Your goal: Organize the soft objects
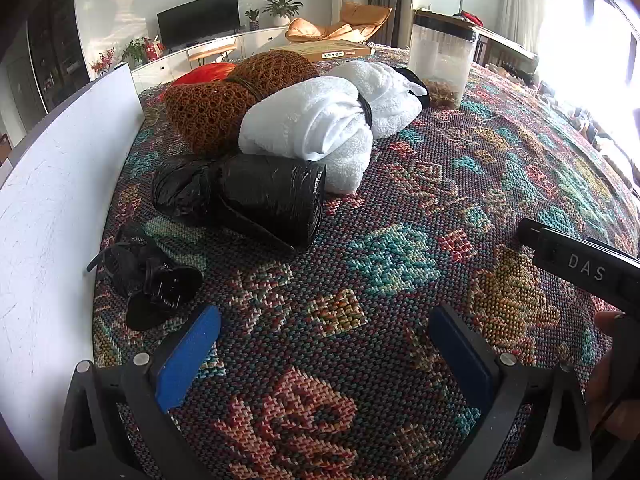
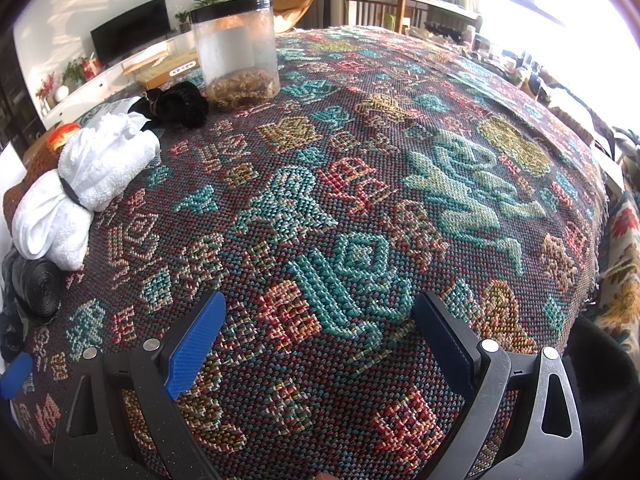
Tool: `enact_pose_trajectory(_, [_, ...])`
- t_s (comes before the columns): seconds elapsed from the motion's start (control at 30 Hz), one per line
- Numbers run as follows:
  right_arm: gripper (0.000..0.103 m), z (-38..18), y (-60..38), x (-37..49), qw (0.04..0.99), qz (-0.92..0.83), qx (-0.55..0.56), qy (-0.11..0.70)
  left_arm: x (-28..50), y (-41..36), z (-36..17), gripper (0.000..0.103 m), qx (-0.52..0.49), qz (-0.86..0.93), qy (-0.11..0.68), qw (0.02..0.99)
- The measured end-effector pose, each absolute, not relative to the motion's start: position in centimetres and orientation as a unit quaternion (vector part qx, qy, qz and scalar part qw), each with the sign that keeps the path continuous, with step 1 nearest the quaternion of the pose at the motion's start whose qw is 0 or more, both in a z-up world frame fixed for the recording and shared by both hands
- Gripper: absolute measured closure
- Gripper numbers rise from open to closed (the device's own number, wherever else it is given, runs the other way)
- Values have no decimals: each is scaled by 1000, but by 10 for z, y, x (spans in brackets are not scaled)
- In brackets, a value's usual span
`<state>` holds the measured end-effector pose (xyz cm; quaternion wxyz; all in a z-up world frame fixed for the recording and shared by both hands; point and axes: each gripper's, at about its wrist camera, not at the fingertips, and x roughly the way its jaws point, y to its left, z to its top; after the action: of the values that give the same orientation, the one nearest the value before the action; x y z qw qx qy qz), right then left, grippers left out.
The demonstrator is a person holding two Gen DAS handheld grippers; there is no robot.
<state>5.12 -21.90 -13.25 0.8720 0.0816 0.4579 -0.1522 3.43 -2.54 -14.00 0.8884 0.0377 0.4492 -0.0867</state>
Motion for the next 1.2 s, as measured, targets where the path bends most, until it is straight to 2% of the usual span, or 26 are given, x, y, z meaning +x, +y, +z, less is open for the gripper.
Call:
enact_pose_trajectory(0.43, [6, -130, -222, 52, 872, -146, 88, 459, 18, -17, -138, 0, 52, -99, 455, 884])
enact_pose_trajectory(0.67, [8, -77, -178, 97, 898, 75, 81, 425, 11, -11, -138, 0, 53, -104, 445, 888])
enact_pose_trajectory(0.77, [8, -74, -149, 149, 868, 143, 83, 467, 10, -11, -138, 0, 53, -104, 444, 888])
enact_pose_trajectory(0.87, [9, -94, -134, 194, 828, 169, 108, 523, 10, -11, -139, 0, 53, -104, 444, 888])
enact_pose_trajectory(1.0, [10, -121, -134, 212, 806, 156, 137, 555, 11, -12, -139, 0, 53, -104, 444, 888])
enact_pose_trajectory(1.07, [35, -123, -138, 209, 801, 183, 158, 548, 11, -12, -139, 0, 53, -103, 444, 889])
enact_pose_trajectory(1.1, [54, -122, -140, 207, 800, 188, 160, 547, 11, -12, -139, 0, 53, -103, 444, 889])
enact_pose_trajectory(1.2, [67, -110, -140, 197, 818, 177, 124, 533, 10, -11, -139, 0, 53, -102, 444, 889])
